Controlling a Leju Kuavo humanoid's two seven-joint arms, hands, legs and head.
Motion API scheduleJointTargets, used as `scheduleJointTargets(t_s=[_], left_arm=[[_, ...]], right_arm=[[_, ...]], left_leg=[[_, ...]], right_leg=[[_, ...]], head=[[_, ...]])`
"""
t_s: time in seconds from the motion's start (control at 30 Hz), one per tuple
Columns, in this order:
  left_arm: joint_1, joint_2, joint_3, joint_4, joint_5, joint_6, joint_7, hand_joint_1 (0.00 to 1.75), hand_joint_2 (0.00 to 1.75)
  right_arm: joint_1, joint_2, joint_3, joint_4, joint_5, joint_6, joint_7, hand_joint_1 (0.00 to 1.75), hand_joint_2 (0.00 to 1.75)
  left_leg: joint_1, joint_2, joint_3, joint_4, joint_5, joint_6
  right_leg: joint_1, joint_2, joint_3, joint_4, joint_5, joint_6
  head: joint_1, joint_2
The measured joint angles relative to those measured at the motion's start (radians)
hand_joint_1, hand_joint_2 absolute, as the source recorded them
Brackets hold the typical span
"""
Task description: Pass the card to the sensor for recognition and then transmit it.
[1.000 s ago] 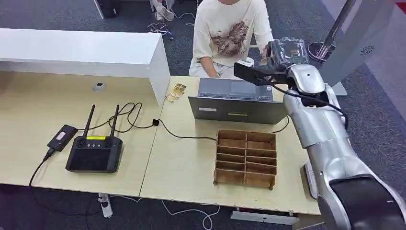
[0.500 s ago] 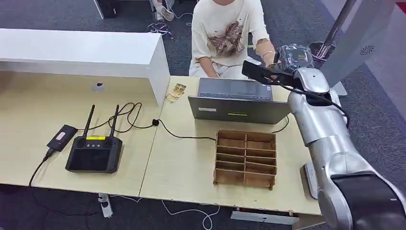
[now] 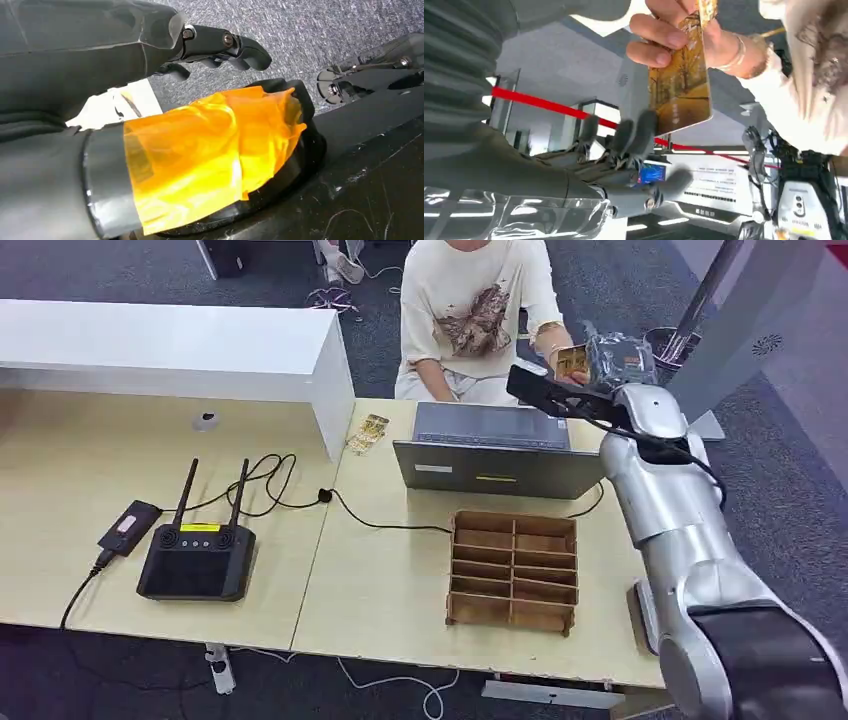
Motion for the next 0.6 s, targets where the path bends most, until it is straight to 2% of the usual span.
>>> scheduleJointTargets(t_s=[0.13, 0.4, 0.5, 0.6], left_arm=[[0.0, -0.001, 0.0, 0.0, 0.0, 0.0, 0.006, 0.0, 0.0], [0.0, -0.012, 0.0, 0.0, -0.001, 0.003, 0.011, 0.0, 0.0], [0.0, -0.013, 0.0, 0.0, 0.002, 0.003, 0.011, 0.0, 0.0], [0.0, -0.015, 0.0, 0.0, 0.013, 0.005, 0.014, 0.0, 0.0]], right_arm=[[0.054, 0.025, -0.066, -0.107, -0.055, -0.074, -0.037, 0.0, 1.75], [0.223, 0.092, -0.186, -0.502, -0.128, -0.16, -0.156, 0.0, 1.75], [0.296, 0.121, -0.216, -0.653, -0.23, -0.166, -0.225, 0.0, 1.75], [0.367, 0.147, -0.237, -0.777, -0.389, -0.129, -0.288, 0.0, 1.75]], left_leg=[[0.0, -0.001, 0.0, 0.0, 0.0, 0.0], [0.0, -0.002, -0.001, 0.0, 0.0, 0.0], [0.0, -0.002, -0.001, 0.0, 0.0, 0.0], [0.0, -0.002, -0.001, 0.0, 0.0, 0.0]], right_leg=[[0.0, -0.001, 0.0, 0.0, 0.0, 0.0], [0.0, -0.001, 0.0, 0.0, 0.0, 0.0], [0.0, -0.001, 0.0, 0.0, 0.0, 0.0], [0.0, -0.001, -0.001, 0.0, -0.001, 0.0]], head=[[0.0, 0.0], [0.0, 0.0], [0.0, 0.0], [0.0, 0.0]])
